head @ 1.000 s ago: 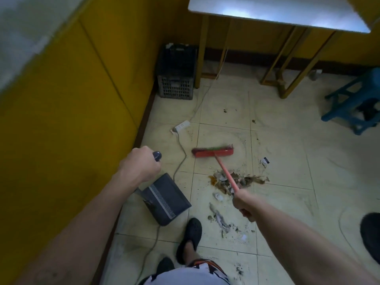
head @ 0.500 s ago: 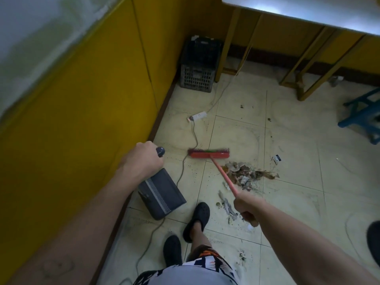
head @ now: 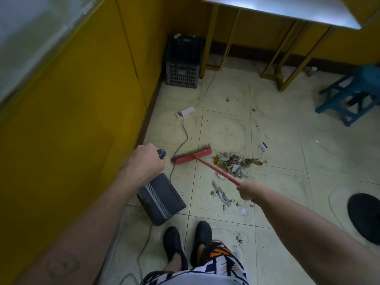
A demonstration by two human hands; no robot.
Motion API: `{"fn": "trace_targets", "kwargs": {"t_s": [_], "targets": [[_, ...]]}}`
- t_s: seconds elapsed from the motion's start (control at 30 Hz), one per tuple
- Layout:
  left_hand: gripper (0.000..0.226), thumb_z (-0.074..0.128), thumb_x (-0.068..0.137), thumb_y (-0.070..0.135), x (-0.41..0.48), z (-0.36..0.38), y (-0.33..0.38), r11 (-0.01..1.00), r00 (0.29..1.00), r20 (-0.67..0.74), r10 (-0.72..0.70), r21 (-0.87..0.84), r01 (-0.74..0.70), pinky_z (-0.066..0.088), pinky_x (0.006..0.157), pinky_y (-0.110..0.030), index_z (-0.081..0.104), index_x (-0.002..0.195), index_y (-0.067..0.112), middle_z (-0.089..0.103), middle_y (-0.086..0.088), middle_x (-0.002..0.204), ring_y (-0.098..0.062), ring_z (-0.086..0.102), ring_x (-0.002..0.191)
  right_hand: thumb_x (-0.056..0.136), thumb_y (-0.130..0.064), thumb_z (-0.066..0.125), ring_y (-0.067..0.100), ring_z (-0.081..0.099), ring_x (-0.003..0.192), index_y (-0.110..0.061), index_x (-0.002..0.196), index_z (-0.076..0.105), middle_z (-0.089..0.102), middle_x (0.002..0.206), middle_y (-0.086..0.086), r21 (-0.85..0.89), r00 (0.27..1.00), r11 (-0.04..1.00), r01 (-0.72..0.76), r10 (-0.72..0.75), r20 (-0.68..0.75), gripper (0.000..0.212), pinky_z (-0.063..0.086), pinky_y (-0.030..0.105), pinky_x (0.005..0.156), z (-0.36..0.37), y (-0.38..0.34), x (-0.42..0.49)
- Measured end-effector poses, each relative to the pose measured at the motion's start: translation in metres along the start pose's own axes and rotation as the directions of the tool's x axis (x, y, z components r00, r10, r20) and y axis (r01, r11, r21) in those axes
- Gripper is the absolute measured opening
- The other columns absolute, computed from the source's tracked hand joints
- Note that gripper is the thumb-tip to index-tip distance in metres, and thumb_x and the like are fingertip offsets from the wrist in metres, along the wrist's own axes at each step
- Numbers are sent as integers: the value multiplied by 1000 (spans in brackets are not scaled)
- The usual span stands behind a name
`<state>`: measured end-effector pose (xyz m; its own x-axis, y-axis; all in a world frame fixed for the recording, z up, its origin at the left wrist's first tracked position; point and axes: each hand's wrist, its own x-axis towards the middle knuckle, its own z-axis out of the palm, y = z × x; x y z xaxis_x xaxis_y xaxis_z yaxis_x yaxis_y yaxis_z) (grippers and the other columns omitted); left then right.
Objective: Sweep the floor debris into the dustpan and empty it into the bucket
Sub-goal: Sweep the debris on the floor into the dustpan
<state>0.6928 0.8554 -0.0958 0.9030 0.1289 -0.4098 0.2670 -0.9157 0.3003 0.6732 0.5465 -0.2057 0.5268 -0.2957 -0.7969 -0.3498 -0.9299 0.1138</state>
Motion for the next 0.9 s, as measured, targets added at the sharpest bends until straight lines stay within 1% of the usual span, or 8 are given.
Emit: {"fn": "trace_targets", "kwargs": {"t_s": [0.13, 0.3, 0.37, 0.43, 0.5, 0.63, 0.77, 0.9], "targets": [[29, 56, 94, 34, -5, 5, 14, 1000, 1000, 6, 20, 21, -20, 52, 58, -32, 56, 70, 19, 59, -3, 70, -19, 59, 63, 98, -17, 42, 5, 48, 58, -13, 128, 53, 56, 85, -3, -27, 992, 999, -21, 18, -125, 32, 41, 15, 47, -17, 30, 12], [28, 56, 92, 36, -8, 25, 40, 999, 999, 34, 23, 43, -24, 55, 58, -34, 58, 72, 17, 61, -4, 71, -20, 61, 62, 99, -23, 43, 3, 42, 52, -18, 120, 57, 51, 76, -6, -75, 971, 996, -44, 25, -238, 26, 32, 14, 39, -44, 62, 21], [28, 56, 93, 36, -11, 36, 56, 997, 998, 40, 43, 59, -45, 53, 53, -32, 58, 72, 17, 61, -4, 70, -17, 61, 60, 98, -23, 46, 3, 40, 50, -18, 118, 58, 49, 75, -7, -137, 972, 989, -50, 16, -236, 24, 31, 14, 38, -45, 77, 29], [25, 56, 95, 33, -15, 46, 75, 995, 997, 51, 57, 75, -61, 44, 47, -28, 58, 76, 16, 61, -3, 69, -15, 58, 59, 97, -24, 48, 4, 39, 50, -16, 114, 61, 50, 76, -6, -165, 973, 983, -75, 36, -228, 23, 30, 14, 37, -43, 94, 37], [23, 54, 96, 32, -19, 55, 90, 993, 997, 50, 55, 99, -60, 38, 46, -26, 59, 80, 16, 60, -3, 70, -14, 57, 58, 98, -26, 47, 4, 38, 50, -15, 114, 60, 50, 78, -5, -170, 975, 981, -97, 59, -213, 23, 28, 15, 35, -39, 110, 44], [22, 55, 94, 33, -23, 70, 112, 992, 999, 42, 23, 127, -28, 39, 48, -25, 61, 82, 15, 61, -3, 71, -15, 58, 60, 98, -25, 46, 4, 38, 48, -15, 116, 58, 51, 78, -5, -158, 980, 980, -123, 95, -176, 24, 27, 15, 31, -35, 142, 49], [22, 55, 94, 32, -26, 80, 137, 991, 998, 59, 37, 123, -44, 43, 49, -26, 63, 84, 15, 63, -3, 72, -16, 60, 61, 97, -26, 46, 3, 38, 46, -17, 121, 60, 54, 80, -6, -123, 978, 976, -181, 164, -131, 28, 27, 15, 29, -35, 182, 57], [20, 54, 95, 30, -31, 85, 161, 989, 997, 60, 55, 134, -63, 39, 47, -25, 62, 83, 15, 62, -4, 73, -16, 59, 60, 98, -27, 42, 4, 45, 54, -18, 126, 56, 56, 88, -7, -65, 974, 975, -212, 205, -95, 33, 33, 15, 39, -29, 217, 56]]}}
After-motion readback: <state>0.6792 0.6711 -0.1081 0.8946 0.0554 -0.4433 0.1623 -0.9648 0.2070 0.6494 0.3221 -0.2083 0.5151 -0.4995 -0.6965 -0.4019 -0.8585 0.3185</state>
